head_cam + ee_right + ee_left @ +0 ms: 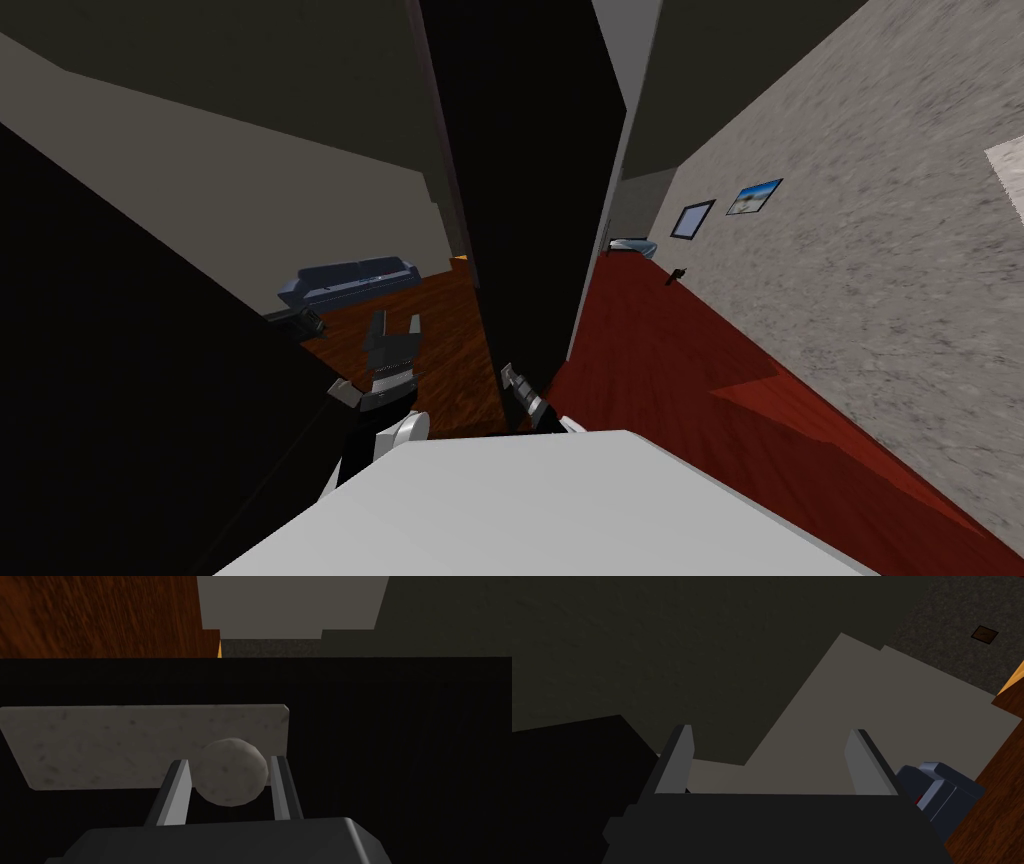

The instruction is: Push the door open

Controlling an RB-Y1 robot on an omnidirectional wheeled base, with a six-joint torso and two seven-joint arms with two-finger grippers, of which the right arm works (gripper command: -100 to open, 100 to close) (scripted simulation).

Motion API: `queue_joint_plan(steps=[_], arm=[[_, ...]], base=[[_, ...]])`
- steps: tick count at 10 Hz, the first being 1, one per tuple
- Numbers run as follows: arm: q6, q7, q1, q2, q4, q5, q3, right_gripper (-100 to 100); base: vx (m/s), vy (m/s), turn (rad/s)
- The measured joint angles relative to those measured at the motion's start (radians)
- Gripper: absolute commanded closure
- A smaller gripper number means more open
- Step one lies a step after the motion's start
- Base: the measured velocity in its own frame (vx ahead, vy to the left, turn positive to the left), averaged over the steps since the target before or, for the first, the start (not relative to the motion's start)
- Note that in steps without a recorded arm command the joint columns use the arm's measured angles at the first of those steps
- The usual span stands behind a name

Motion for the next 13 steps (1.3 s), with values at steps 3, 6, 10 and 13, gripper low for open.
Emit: queue_joint_plan(steps=[3,6,10,13], arm=[[-0.016,0.019,-0.013,0.023,0.036,-0.004,-0.034,100],[-0.011,0.034,-0.014,0.029,0.041,-0.009,-0.064,100],[-0.009,0.043,-0.013,0.028,0.037,-0.016,-0.096,-100],[0.001,0.038,-0.010,0.030,0.026,-0.017,-0.090,-100]], base=[[0.111,0.125,-0.036],[0.099,0.085,-0.064],[-0.065,0.001,-0.038],[-0.204,-0.111,-0.028]])
